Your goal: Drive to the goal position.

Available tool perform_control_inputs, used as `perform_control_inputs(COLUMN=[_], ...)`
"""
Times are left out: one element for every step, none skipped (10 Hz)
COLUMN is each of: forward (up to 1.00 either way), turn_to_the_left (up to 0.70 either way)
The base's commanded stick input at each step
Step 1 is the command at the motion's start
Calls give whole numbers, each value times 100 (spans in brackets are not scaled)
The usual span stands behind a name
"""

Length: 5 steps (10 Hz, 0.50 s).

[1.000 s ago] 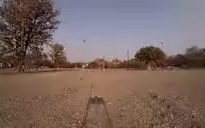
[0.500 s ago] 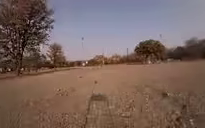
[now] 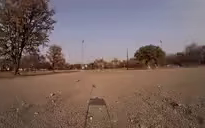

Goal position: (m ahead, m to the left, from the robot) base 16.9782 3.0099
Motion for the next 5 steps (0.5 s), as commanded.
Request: perform_control_inputs(forward=[70, 70, 70, 70, 70], turn_to_the_left=[0, 0, 0, 0, 0])
